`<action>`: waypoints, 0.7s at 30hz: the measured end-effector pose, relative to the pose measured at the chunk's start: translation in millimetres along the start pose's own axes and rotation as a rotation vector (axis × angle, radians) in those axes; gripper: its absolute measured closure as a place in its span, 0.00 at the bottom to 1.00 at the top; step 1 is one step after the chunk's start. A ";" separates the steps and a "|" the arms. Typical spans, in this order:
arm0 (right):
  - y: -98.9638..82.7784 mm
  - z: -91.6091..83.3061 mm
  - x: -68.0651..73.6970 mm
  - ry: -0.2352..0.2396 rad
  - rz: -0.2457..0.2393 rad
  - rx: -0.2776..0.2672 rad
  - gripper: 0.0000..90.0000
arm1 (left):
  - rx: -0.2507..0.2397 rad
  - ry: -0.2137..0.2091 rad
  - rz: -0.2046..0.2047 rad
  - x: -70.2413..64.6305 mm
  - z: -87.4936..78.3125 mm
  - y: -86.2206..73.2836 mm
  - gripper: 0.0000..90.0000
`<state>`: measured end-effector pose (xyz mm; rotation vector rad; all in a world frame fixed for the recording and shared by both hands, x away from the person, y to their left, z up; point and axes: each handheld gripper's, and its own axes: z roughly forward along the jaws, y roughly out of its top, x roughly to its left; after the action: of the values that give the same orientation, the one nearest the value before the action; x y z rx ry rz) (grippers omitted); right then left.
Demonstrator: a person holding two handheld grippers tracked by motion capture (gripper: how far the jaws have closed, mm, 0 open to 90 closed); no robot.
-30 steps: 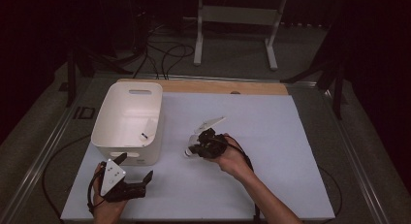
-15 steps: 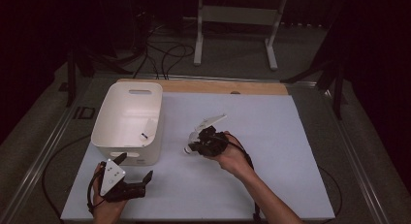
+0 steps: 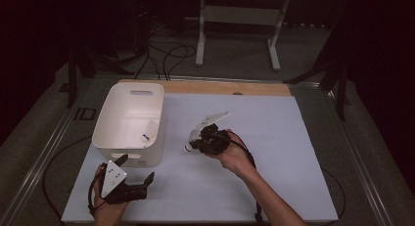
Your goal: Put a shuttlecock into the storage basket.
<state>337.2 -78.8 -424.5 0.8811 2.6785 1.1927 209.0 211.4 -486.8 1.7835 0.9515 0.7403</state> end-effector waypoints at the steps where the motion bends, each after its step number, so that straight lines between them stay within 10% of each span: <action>1: 1.0 -0.6 0.5 -0.005 0.002 0.001 1.00 | 0.001 0.001 0.000 0.1 0.1 0.0 0.00; 21: 18.8 -9.5 0.0 -0.035 -0.024 -0.035 1.00 | 0.004 0.000 0.002 0.3 -0.4 0.1 0.00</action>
<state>343.3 -75.0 -404.6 0.8539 2.6245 1.2039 208.9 211.8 -486.5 1.7879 0.9518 0.7396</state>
